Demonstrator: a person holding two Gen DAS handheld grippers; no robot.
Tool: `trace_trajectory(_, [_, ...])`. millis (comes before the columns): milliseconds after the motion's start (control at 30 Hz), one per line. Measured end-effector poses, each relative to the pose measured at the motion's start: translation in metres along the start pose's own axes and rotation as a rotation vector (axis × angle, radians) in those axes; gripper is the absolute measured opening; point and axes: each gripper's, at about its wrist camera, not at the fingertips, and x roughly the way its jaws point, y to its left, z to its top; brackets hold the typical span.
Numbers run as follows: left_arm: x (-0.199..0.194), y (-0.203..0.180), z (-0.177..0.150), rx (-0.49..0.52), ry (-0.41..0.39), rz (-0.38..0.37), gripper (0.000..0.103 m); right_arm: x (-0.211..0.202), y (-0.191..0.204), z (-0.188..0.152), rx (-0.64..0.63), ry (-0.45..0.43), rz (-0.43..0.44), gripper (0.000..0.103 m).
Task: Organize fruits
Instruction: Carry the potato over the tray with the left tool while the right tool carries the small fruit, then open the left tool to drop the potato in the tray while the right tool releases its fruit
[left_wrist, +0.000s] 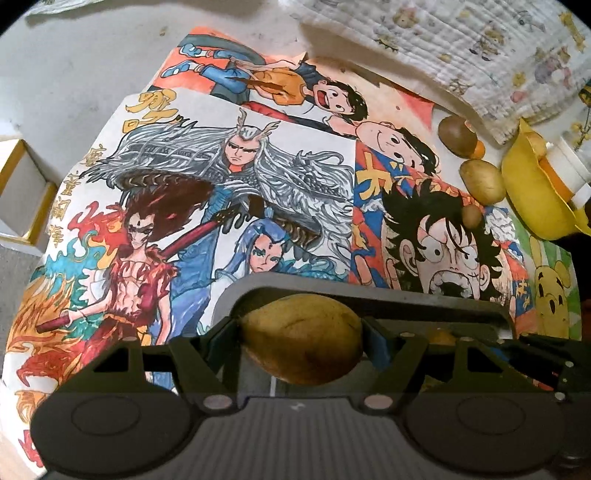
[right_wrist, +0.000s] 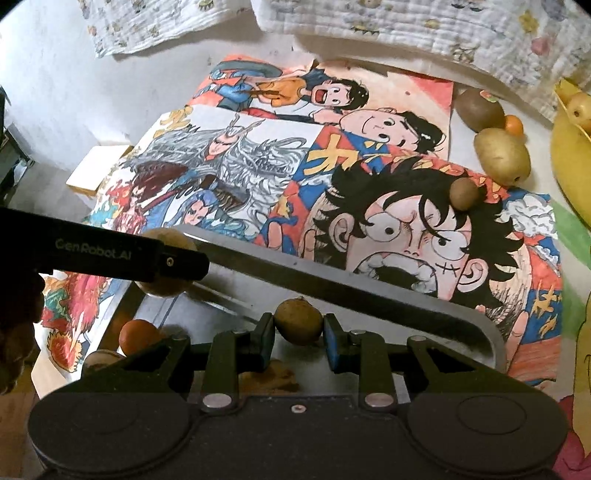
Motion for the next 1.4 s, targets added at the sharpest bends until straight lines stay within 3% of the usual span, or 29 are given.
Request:
trace_trajectory(233, [0.003, -0.002, 0.000, 0.024, 0.022, 0.004, 0.076, 0.007, 0.001, -0.001, 0.022, 0.027, -0.001, 0.030])
trace_trajectory(667, [0.009, 0.000, 0.001, -0.021, 0.063, -0.004, 0.077, 0.004, 0.001, -0.002, 0.016, 0.022, -0.017, 0.035])
trace_trajectory(933, [0.003, 0.009, 0.004, -0.128, 0.088, -0.040, 0.078, -0.015, -0.005, -0.006, 0.000, -0.009, -0.028, 0.050])
trace_trajectory(1267, [-0.043, 0.000, -0.004, -0.139, -0.013, -0.062, 0.098, -0.053, 0.002, -0.015, -0.070, -0.067, 0.027, 0.073])
trace_trajectory(1400, [-0.061, 0.000, -0.014, -0.124, -0.052, -0.029, 0.102, -0.066, 0.008, -0.019, -0.099, -0.081, 0.057, 0.085])
